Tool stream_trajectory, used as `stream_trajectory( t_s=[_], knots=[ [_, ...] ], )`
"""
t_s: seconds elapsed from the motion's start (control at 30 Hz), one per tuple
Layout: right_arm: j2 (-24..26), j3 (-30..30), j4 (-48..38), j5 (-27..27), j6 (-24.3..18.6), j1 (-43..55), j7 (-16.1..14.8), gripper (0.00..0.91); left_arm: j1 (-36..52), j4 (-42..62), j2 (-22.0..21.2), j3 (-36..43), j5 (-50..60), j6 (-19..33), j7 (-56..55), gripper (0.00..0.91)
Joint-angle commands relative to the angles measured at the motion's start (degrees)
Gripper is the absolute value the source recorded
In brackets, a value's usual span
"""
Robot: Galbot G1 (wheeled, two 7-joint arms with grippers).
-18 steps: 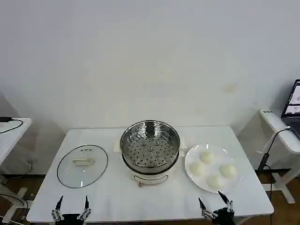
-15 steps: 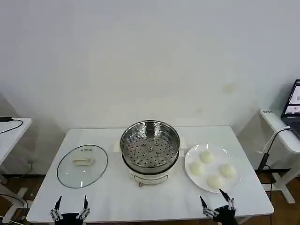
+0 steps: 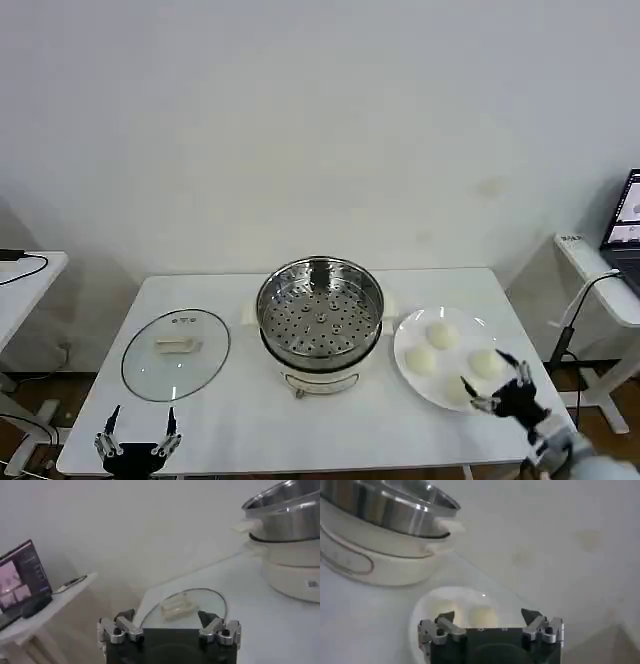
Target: Take steamed baozi put them in steamer then cover it.
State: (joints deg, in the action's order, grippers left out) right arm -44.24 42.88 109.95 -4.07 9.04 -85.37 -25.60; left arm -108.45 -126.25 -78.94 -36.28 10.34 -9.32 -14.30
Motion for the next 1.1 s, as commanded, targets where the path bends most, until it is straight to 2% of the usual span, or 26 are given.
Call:
stream_trajectory(
  t_s=[0.03, 0.13, 0.17, 0.33, 0.43, 0.57, 0.7, 0.87, 1.1],
  knots=[
    [16.68, -11.85, -11.99, -9.92, -0.06, 23.70, -18.71, 0.907, 0.47, -0.58, 0.06, -1.08, 0.69, -1.26, 2.21, 0.907],
    [18.92, -21.84, -16.17, -10.71, -2.17, 33.13, -24.07, 0.907, 0.63, -0.69, -0.33, -0.63, 0.88, -1.28, 2.27, 0.907],
    [19.26, -23.21, -16.95, -10.92, -2.84, 36.75, -25.52, 0.907, 0.64, -0.67, -0.36, -0.58, 1.00, -1.27, 2.25, 0.907],
    [20.02, -44.47, -24.51, -12.70, -7.55, 55.84, -33.53, 0.907, 0.75, -0.72, -0.57, -0.99, 1.05, -0.98, 1.90, 0.907],
    [19.10, -56.68, -27.59, -11.69, -8.85, 66.76, -35.48, 0.907, 0.77, -0.75, -0.79, -1.18, 1.95, 0.01, 1.63, 0.907],
    [17.06, -67.93, -31.54, -11.53, -8.84, 76.60, -37.36, 0.907, 0.84, -0.76, -1.19, -1.22, 2.20, 0.34, 1.75, 0.907],
    [13.90, -80.58, -36.14, -7.41, -8.33, 83.68, -38.03, 0.907, 1.72, -0.53, -1.73, -1.14, 2.59, 0.25, 2.11, 0.907],
    [8.10, -85.32, -40.04, -6.93, -6.91, 84.42, -37.89, 0.907, 2.24, -0.26, -2.15, -0.99, 2.36, 0.24, 2.18, 0.907],
    [2.83, -86.35, -43.82, -6.96, -5.60, 83.22, -37.11, 0.907, 2.31, -0.64, -2.06, -1.22, 2.34, 0.27, 2.83, 0.907]
  ],
)
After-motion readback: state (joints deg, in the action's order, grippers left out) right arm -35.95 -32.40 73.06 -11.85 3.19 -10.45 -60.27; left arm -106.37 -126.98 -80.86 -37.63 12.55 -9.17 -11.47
